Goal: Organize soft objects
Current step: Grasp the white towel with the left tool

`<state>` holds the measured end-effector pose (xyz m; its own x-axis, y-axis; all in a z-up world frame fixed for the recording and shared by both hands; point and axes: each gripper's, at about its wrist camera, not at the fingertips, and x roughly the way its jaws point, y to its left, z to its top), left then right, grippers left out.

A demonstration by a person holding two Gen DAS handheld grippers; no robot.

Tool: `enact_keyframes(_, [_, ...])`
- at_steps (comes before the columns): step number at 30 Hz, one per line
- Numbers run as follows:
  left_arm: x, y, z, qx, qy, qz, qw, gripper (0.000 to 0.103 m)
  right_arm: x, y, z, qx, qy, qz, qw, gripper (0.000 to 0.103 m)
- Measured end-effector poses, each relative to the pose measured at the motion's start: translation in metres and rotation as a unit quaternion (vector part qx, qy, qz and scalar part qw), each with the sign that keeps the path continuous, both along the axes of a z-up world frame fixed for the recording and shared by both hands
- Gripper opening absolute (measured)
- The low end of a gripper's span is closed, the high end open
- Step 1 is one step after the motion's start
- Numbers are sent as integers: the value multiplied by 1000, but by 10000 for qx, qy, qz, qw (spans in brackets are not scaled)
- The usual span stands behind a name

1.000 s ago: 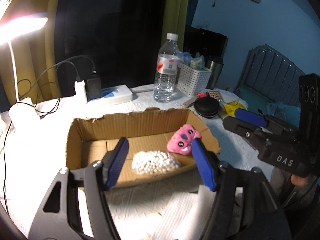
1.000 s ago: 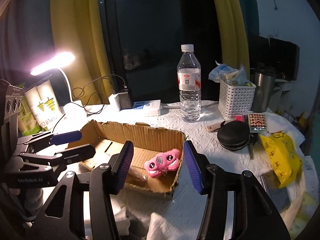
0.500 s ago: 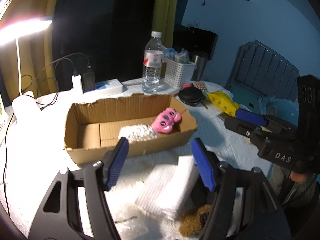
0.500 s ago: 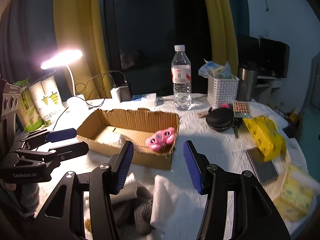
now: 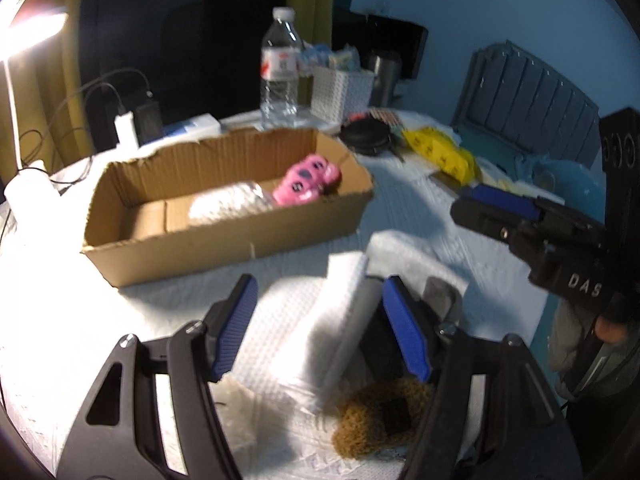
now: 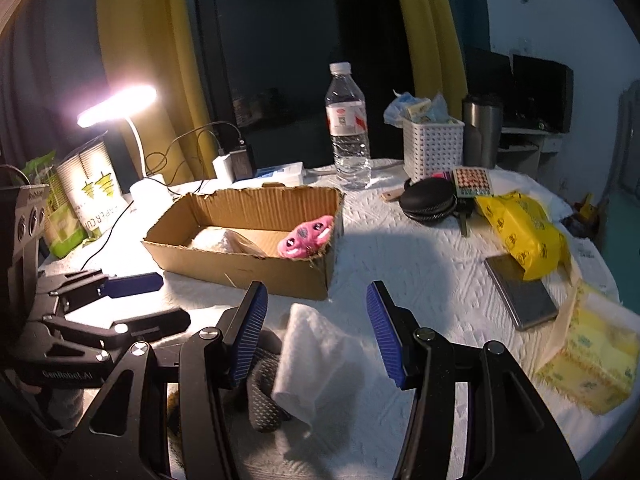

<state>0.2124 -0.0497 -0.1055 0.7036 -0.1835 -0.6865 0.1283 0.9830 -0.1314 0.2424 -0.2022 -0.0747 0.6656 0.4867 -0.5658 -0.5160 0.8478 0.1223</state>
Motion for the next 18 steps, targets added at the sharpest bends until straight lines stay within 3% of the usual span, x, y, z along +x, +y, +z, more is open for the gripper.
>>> enact_keyframes(6, [9, -11, -23, 289, 372, 44, 9989, 67, 5, -14, -17, 84, 224, -31, 9997, 55])
enact_keyframes(10, [11, -8, -33, 252, 489, 160, 9984, 66, 10, -14, -24, 108, 356, 87, 9993, 55])
enact_keyframes(12, [10, -9, -33, 315, 467, 153, 9983, 53, 11, -12, -27, 129, 407, 178, 9989, 55])
enact_keyframes(16, [10, -11, -32, 380, 446, 123, 9982, 41, 13, -2, -33, 123, 511, 415, 9978, 55])
enact_keyframes(18, [11, -11, -32, 370, 438, 104, 9983, 26, 16, 3, -36, 127, 571, 495, 9971, 55])
